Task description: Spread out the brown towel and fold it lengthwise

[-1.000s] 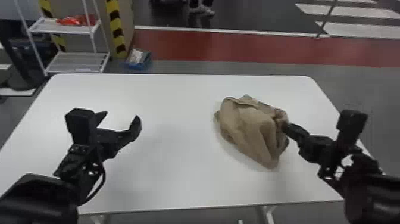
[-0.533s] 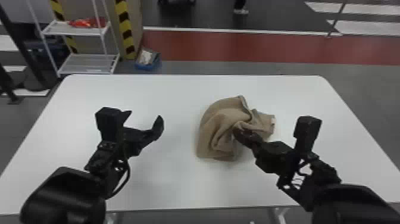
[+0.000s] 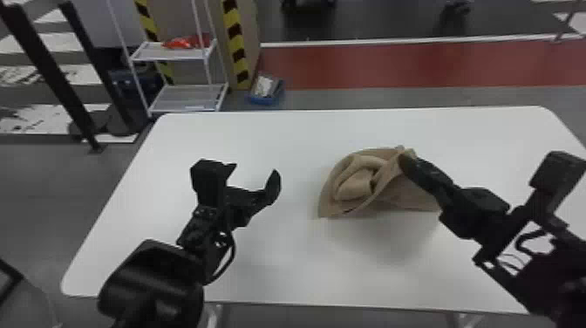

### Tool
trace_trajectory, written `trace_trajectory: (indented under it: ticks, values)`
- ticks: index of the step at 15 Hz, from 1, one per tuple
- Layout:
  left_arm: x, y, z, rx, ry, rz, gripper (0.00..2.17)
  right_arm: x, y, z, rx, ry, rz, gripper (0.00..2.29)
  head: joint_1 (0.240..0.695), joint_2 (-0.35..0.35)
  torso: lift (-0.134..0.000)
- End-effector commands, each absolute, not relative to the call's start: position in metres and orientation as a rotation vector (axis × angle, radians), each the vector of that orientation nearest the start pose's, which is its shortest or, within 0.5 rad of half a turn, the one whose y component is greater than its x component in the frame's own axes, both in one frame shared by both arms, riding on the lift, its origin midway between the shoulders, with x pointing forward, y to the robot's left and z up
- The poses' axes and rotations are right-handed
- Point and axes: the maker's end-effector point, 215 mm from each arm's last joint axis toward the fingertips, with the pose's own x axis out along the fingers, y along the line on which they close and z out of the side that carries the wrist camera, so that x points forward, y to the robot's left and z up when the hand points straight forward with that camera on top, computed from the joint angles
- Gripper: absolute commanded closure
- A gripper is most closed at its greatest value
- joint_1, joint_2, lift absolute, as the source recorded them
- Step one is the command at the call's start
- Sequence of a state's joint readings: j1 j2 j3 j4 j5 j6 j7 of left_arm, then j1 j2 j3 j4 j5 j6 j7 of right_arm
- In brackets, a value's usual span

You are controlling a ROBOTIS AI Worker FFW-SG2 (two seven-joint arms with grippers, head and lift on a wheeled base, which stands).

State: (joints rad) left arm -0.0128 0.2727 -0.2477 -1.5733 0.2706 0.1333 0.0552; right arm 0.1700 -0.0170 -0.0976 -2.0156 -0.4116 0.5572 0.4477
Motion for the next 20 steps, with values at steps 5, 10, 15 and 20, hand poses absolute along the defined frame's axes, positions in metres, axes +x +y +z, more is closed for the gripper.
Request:
trace_trajectory:
  ticks: [5,10,15,20]
  values:
    - [0.584,0.179,-0.402,0.038,0.193,-0.198,0.08,0.546,-0.220,-0.141,0.568,-0.183,0.452,1.66,0.674,-0.022,-0.120]
    - [0.584,0.177,-0.405,0.045,0.200,-0.201,0.08,0.562,-0.156,-0.130,0.587,-0.110,0.661,1.66,0.609,-0.008,-0.120]
    - [0.584,0.178,-0.408,0.042,0.203,-0.201,0.08,0.533,-0.300,-0.202,0.481,-0.120,0.268,1.66,0.642,-0.034,-0.120]
    - [0.583,0.160,-0.408,0.042,0.200,-0.232,0.08,0.506,-0.398,-0.297,0.291,0.073,-0.015,1.66,0.695,-0.191,-0.120]
